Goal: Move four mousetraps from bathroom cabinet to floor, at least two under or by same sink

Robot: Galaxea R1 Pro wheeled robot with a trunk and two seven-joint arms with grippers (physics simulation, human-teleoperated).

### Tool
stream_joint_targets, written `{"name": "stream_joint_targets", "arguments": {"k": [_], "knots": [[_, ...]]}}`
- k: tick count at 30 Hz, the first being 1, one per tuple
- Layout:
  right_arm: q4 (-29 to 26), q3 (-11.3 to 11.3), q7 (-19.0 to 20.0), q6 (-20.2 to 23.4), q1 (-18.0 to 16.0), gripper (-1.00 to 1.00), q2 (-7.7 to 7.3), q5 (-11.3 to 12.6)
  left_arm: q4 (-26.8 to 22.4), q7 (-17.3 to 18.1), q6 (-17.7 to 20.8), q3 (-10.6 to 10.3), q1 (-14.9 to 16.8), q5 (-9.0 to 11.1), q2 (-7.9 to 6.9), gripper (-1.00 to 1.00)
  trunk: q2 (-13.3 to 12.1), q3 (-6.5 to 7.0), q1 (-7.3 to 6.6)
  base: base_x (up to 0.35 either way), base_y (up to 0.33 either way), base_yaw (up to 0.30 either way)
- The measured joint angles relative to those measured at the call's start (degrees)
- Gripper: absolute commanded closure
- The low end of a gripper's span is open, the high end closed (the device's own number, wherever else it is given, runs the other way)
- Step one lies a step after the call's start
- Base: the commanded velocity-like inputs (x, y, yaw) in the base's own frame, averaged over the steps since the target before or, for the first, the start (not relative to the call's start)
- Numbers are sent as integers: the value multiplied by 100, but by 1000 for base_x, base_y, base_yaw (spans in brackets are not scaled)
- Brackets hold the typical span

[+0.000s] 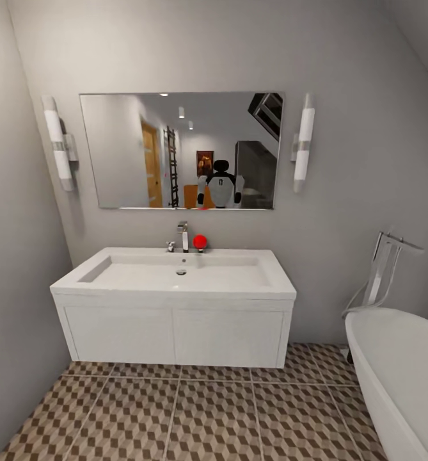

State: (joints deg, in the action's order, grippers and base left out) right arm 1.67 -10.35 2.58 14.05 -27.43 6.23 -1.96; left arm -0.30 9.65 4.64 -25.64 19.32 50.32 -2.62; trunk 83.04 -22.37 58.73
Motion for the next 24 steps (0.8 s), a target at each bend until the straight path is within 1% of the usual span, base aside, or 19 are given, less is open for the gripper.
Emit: {"name": "stream_joint_targets", "arguments": {"k": [5, 12, 24], "knots": [[0, -4, 1, -1, 0, 100, -34, 3, -1, -1, 0, 0, -1, 4, 11, 100, 0, 0, 0, 7, 0, 0], [0, -5, 1, -5, 0, 100, -42, 4, -6, -4, 0, -1, 1, 3, 14, 100, 0, 0, 0, 1, 0, 0], [0, 3, 1, -7, 0, 100, -58, -7, -26, -2, -5, -9, 1, -80, 26, 100, 480, -215, 263, 0, 0, 0]]}}
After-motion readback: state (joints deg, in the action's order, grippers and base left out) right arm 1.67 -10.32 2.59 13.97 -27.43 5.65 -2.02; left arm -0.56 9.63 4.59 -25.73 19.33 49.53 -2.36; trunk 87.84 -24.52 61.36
